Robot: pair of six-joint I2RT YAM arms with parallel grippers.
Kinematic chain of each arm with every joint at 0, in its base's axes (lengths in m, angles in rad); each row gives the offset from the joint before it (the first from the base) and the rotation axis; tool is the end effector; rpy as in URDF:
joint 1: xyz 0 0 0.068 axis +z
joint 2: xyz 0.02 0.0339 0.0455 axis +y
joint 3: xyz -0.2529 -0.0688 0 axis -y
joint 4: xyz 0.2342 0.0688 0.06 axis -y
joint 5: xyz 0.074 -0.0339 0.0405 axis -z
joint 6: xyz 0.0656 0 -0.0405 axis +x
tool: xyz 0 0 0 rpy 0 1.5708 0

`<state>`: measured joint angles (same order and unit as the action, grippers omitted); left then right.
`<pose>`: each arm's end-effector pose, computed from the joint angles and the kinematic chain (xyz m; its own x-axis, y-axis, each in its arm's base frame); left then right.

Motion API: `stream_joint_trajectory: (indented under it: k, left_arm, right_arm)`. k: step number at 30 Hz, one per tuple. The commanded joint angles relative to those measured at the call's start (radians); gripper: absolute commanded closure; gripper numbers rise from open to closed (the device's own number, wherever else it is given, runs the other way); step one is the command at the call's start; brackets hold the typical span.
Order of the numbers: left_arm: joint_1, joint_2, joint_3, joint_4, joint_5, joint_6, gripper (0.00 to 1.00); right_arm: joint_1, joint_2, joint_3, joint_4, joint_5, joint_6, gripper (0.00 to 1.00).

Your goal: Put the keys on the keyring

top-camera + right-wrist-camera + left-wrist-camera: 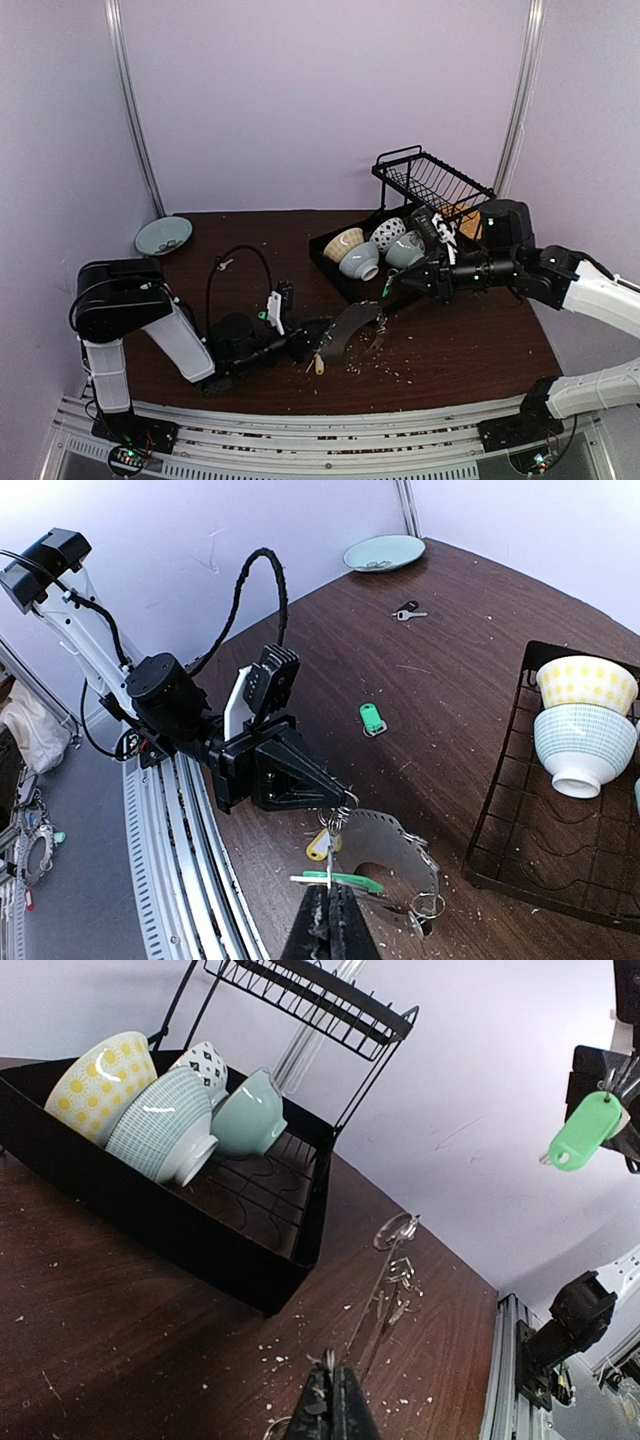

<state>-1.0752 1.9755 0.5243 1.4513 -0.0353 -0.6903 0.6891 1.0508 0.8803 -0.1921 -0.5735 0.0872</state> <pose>0.1669 -0.3038 0.1206 -0.5491 -0.3225 -0.7711 0.6650 0.3903 -0.6368 0.1750 0.1903 0.3066 -0.3533 -0.1963 -0.9147 -0.8983 0.3442 0.2732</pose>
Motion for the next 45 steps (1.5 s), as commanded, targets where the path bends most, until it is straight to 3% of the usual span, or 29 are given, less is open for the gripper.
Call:
stream_joint_trajectory:
  k: [1,5,10,16,20,26,38,45]
  left_arm:
    - [-0.036,-0.058,-0.027,-0.21,-0.024,-0.037,1.0]
    - [-0.042,-0.088,-0.112,-0.104,-0.034,-0.093,1.0]
    - [-0.088,-0.141,-0.059,-0.229,-0.008,0.026,1.0]
    - [-0.086,-0.203,-0.049,-0.369,0.003,-0.029,1.0]
    - [-0.087,-0.253,0.006,-0.591,0.043,0.028,1.0]
    - [-0.088,-0.334,0.108,-0.845,0.129,0.229,1.0]
    - [-0.088,-0.383,0.367,-1.461,0.128,0.416,1.0]
    - [-0.088,-0.422,0.427,-1.504,0.253,0.414,1.0]
  right_arm:
    - [-0.002,-0.088,0.011,-0.007,-0.009,0.027,1.0]
    - [-0.002,-0.129,-0.002,-0.009,0.004,0.043,1.0]
    - [0.0,-0.119,-0.014,-0.021,0.003,0.06,1.0]
    - [0.003,-0.112,-0.026,0.006,0.004,0.075,1.0]
    - [0.003,-0.09,-0.025,0.008,0.01,0.067,1.0]
    - [0.007,-0.036,-0.027,0.018,0.003,0.056,1.0]
    - [0.015,0.044,-0.033,0.05,-0.008,0.03,1.0]
    - [0.015,0.076,-0.026,0.056,0.0,0.004,1.0]
